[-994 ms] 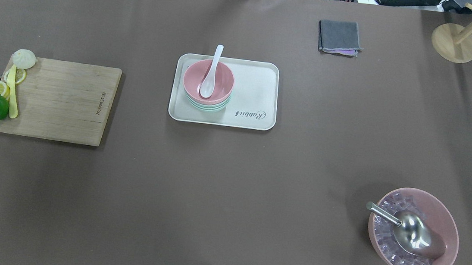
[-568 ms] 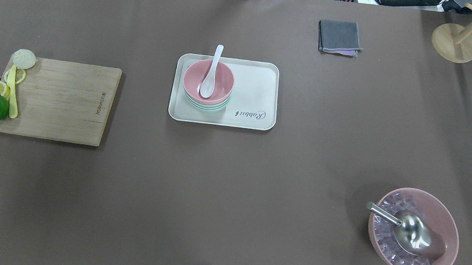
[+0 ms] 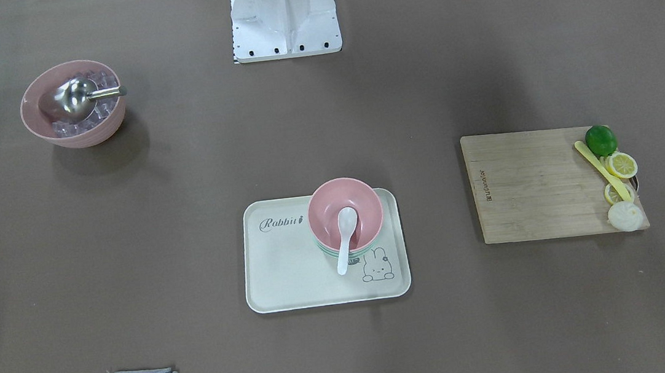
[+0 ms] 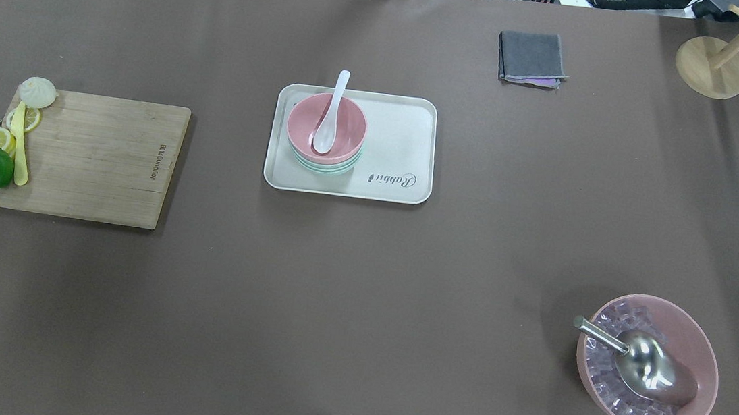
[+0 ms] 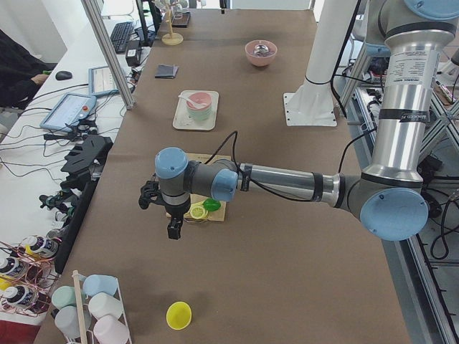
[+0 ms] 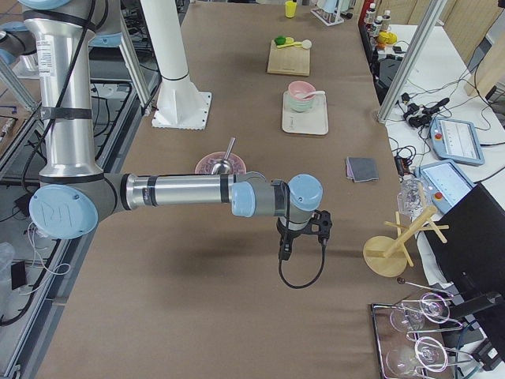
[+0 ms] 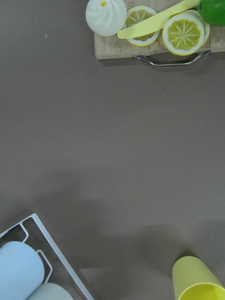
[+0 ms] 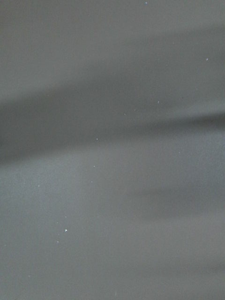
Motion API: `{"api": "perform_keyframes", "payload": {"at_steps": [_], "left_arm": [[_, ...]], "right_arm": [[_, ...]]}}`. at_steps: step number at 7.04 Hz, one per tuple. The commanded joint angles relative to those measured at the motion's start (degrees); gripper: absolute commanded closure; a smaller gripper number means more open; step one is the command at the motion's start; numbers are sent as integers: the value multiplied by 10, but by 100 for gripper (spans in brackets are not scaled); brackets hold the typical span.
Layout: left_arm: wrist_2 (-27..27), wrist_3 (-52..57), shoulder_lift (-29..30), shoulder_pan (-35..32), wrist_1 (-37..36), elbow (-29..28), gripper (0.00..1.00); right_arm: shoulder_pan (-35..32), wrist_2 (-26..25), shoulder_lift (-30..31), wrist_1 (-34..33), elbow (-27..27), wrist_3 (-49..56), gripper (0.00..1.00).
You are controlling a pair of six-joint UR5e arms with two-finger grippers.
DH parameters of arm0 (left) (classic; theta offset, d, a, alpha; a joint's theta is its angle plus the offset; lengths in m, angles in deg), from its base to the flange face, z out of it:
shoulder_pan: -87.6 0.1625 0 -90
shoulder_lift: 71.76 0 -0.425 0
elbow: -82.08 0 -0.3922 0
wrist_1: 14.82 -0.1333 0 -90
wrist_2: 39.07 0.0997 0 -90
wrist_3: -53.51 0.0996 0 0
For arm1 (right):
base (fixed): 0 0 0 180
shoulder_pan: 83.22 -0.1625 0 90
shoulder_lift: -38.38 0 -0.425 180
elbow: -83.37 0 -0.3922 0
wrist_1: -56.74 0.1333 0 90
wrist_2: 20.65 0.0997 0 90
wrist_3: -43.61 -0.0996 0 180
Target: Stack pink bowl on green and place spoon
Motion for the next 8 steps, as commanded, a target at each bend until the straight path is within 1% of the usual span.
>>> {"api": "perform_keyframes", "payload": {"at_steps": [1,3,5,8], "left_arm": [[1,-1,-1,2,0,2,1],[1,-1,0,1,-1,8,1],[1,-1,-3,-2,-8,27,1],[2,-1,-4,-4,-9,26,1]], "right_arm": [[0,9,-1,0,2,0,0],[-1,9,4,-1,17,-2,0],[-1,10,2,0,34,-26,0],[-1,20,-1,0,44,-50,0]]}}
